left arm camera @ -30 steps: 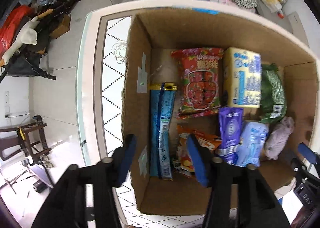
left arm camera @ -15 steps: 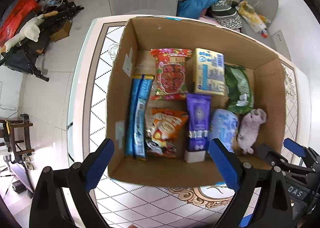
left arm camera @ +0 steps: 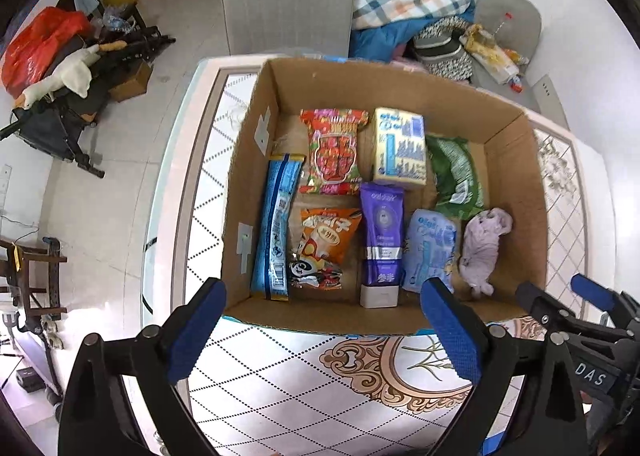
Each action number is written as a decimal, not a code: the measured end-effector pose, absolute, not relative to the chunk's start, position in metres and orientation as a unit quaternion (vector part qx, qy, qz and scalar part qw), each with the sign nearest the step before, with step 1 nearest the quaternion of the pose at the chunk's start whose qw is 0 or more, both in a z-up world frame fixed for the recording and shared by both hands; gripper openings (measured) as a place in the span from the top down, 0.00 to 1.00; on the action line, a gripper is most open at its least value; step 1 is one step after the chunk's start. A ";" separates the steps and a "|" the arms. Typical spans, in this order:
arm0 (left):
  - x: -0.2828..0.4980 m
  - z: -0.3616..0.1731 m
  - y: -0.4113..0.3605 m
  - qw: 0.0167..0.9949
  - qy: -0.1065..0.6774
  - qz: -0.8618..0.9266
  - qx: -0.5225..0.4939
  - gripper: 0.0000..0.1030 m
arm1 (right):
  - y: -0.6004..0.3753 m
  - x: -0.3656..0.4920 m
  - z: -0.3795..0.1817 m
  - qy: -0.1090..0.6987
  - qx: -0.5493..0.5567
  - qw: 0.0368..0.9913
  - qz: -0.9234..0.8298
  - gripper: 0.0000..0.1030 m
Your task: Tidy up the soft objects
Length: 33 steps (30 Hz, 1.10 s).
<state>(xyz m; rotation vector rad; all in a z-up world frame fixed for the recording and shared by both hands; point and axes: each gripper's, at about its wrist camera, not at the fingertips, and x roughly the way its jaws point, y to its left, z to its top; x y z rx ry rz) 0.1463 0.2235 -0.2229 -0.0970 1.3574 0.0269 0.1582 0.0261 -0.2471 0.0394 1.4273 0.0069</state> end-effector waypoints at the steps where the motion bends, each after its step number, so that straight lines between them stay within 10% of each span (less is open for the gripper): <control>1: 0.144 -0.217 0.223 0.781 0.623 0.011 -0.044 0.03 | 0.026 0.155 -0.244 0.652 0.021 0.758 0.004 0.06; 18: 0.054 -0.031 0.208 0.865 0.502 -0.008 -0.023 0.03 | 0.007 0.047 -0.047 0.527 0.049 0.849 0.014 0.06; 33: 0.011 0.012 0.206 0.881 0.471 0.017 -0.030 0.03 | -0.001 -0.007 0.037 0.472 0.027 0.881 0.008 0.06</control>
